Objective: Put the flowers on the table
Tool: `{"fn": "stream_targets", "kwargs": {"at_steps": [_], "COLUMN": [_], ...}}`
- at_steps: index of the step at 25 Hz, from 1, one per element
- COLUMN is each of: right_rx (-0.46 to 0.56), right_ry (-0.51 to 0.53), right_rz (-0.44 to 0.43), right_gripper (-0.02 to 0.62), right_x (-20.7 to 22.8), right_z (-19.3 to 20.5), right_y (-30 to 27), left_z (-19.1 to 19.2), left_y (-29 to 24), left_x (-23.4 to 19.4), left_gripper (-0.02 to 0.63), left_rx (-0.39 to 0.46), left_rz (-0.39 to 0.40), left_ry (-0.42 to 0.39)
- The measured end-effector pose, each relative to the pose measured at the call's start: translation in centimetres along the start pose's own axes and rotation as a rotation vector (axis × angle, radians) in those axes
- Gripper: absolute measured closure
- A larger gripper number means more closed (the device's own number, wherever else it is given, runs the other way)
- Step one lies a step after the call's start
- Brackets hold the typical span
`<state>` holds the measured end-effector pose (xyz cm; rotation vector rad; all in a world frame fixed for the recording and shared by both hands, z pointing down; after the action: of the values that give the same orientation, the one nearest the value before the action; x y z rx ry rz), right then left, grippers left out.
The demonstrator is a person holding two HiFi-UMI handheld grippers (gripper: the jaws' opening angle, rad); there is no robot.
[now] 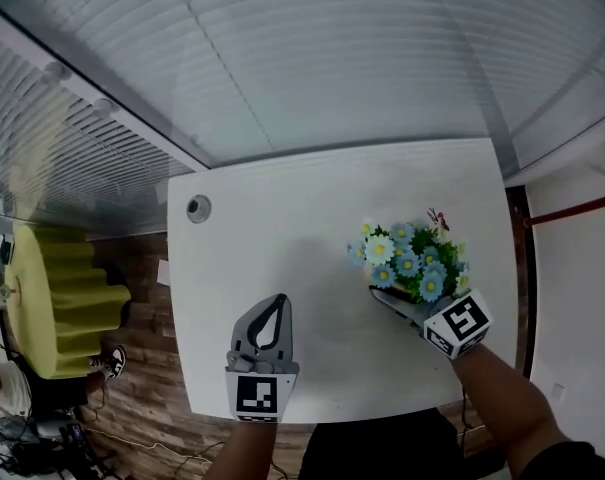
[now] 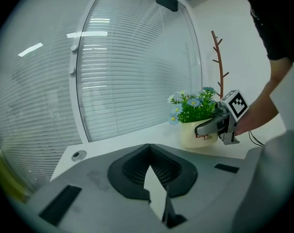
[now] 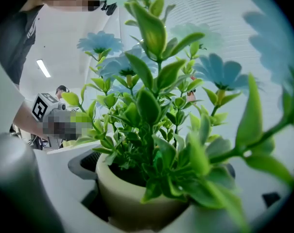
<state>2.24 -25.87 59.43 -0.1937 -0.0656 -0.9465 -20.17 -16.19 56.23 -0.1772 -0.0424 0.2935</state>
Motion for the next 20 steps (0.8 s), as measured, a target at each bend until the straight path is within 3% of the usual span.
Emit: {"fn": "stream_targets", "kwargs": {"at_steps": [6,20], "right_rx": [-0.031,-0.062], "right_ry": [0.009,0.047], "right_rz": [-0.014,-0.063], "right_gripper": [0.054,0.054], "right_x": [-0.2,-2.2], "right_z": [1.3,2.8], "right_y": [-0.5,-1.0], "left_z": [0.7,2.1], "left_y": [0.6,3.8], "left_x": [-0.5,-1.0], "left_gripper": [0.606,0.606], "left_rx": [-0.022,-0.026], "left_rz": [0.007,-0.047], "left_ry": [-0.022,0.044]}}
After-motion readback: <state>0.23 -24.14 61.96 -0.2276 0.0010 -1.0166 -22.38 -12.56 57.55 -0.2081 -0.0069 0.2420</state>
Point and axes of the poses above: the fingertips, and each gripper's own axes: y backward along the fingers, x to its right, z out of its underside, the point moved 6 cm from there along y, backward along the fingers, and after that the axes turned 14 degrees about x, right-handed, at the moved point
